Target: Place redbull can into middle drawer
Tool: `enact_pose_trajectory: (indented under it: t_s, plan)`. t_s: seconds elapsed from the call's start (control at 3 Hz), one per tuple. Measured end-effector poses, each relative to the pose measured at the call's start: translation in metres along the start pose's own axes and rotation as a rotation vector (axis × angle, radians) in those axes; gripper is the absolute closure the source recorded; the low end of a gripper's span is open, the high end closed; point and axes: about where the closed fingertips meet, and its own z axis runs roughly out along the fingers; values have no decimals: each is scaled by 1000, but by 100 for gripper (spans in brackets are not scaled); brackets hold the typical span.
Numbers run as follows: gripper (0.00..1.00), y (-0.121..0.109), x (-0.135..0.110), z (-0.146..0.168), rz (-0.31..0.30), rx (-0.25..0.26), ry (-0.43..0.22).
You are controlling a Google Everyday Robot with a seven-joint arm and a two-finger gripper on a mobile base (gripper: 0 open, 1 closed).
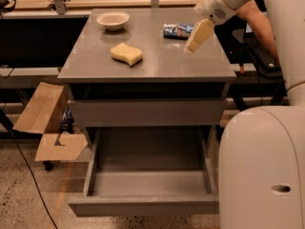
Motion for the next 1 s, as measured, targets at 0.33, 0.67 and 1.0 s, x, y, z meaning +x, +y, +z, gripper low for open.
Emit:
enact_pose_trajectory:
  t_s: [0.33, 0.67, 1.0]
  plan:
    - [0, -2, -3, 0, 0, 6, -11]
    - [0, -10, -10, 10, 14, 27, -36]
    - [0, -27, -17, 25, 30, 75, -71]
